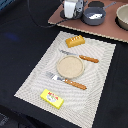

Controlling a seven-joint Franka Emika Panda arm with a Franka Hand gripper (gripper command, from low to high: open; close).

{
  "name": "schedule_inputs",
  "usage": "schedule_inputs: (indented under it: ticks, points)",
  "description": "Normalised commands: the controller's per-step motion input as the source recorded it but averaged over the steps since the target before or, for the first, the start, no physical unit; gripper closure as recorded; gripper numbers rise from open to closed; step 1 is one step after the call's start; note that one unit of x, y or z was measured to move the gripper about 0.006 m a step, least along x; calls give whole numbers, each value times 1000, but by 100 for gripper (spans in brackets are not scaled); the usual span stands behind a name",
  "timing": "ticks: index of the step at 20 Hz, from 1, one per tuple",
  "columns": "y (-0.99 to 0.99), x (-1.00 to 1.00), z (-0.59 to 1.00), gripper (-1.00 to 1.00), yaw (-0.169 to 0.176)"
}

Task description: Interact with the objects in diverse but meaningful ways.

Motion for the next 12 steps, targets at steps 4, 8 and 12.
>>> schedule_inputs:
  ticks: [4,8,12]
  points:
    - [-79,-885,-159,100,98]
    - [-479,-514,-16,100,78]
    - [-911,-40,198,100,10]
